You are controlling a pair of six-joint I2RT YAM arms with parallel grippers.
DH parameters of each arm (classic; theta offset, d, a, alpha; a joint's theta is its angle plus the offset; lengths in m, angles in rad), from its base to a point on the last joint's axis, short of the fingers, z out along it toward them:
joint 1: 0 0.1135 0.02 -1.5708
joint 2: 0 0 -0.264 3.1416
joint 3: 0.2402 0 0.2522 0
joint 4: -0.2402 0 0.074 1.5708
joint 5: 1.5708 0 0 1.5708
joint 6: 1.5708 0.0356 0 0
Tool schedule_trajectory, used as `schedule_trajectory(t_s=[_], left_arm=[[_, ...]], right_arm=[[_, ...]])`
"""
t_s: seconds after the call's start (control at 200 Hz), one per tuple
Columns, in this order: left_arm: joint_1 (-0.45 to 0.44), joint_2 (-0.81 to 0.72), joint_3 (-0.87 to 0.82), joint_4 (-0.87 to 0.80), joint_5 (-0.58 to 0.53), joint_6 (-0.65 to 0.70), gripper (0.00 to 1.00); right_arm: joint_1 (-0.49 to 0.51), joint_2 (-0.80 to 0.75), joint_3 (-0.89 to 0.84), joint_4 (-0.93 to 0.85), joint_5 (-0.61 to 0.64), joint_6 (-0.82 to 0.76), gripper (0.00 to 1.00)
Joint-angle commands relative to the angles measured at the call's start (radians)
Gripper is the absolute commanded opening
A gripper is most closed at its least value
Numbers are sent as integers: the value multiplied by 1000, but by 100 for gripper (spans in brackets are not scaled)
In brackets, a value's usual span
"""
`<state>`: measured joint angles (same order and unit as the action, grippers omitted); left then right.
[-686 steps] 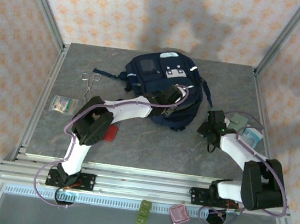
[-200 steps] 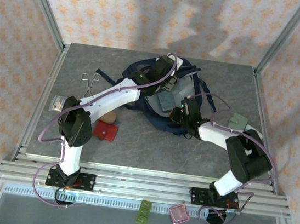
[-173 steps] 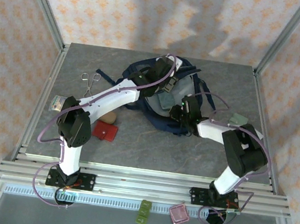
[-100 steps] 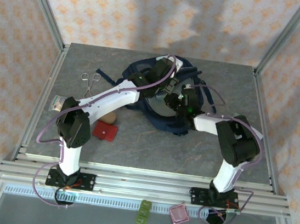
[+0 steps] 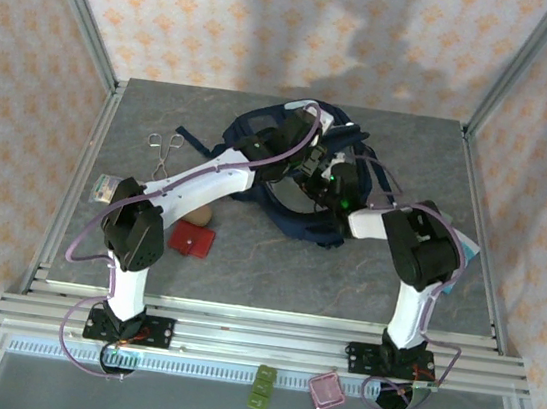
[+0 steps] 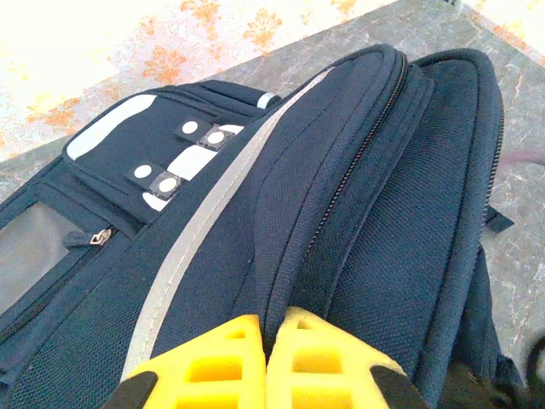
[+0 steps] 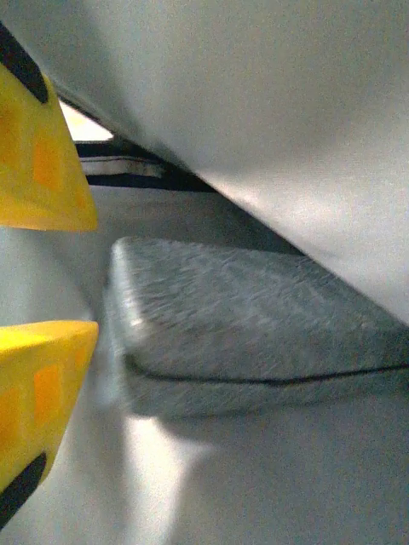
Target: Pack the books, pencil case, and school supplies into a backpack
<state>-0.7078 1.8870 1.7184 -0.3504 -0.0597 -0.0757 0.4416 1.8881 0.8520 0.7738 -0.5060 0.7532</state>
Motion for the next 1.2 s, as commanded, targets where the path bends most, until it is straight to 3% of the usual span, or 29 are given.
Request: schedule_trajectory(t_s=[0.0,0.205,0.31,0.385,0.466,0.646,0.671,0.776,0.811,0.886,1.021,1.191], left_arm=[[-22,-64,-10,91,-3,-34,0],[-21,-58,-77,134,16,-104,0],[-21,-84,-135,162,2,-174,39],[-21,-127,-213,199,-34,-230,55],[-17,-193,-306,228,-96,-293,65],[65,-348,-521,164,-197,-528,80],[88,-371,-558,146,-207,-584,86],[190,-478,-736,146,-172,-717,88],[224,-514,-790,146,-173,-767,95],[297,-594,-894,161,-148,-845,99],[422,-655,-989,149,-98,-907,99],[544,-587,-976,106,-12,-936,99]], right_arm=[[-6,-177,-144,-20,13,-75,37],[-2,-558,-385,-277,125,-208,42],[12,-733,-437,-408,161,-260,49],[30,-831,-444,-475,179,-291,58],[49,-884,-437,-515,188,-319,65],[107,-839,-374,-530,184,-358,68],[116,-822,-365,-525,184,-361,68],[145,-757,-325,-495,167,-364,68],[153,-740,-315,-483,160,-361,69],[170,-713,-291,-472,151,-359,69],[196,-655,-259,-466,157,-361,69],[207,-641,-257,-450,162,-343,69]])
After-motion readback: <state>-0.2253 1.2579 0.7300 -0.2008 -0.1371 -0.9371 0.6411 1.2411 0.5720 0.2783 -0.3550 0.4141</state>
